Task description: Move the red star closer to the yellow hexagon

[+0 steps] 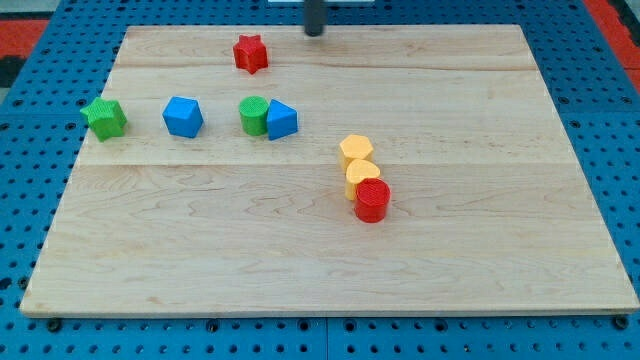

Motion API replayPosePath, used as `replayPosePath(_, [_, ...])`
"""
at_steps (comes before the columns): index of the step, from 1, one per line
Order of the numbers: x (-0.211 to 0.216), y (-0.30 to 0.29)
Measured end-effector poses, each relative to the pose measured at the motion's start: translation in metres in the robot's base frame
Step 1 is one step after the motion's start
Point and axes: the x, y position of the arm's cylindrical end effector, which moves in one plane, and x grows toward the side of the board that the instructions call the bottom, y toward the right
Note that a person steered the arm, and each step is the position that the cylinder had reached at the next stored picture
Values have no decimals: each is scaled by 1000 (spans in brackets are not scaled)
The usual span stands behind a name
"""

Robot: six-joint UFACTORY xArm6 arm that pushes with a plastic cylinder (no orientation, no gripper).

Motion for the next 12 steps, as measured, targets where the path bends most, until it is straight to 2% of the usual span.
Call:
replayPosePath(1, [-1,-54])
replayPosePath(2, [25,-68])
replayPosePath(3, [76,-9])
replayPosePath(4, [89,11])
replayPosePath(5, [65,-21])
replayPosePath(6, [109,-2])
replayPosePath(7, [137,43])
replayPosePath(9, [162,95])
replayPosePath(10, [164,105])
replayPosePath(11, [112,81])
replayPosePath(12, [164,66])
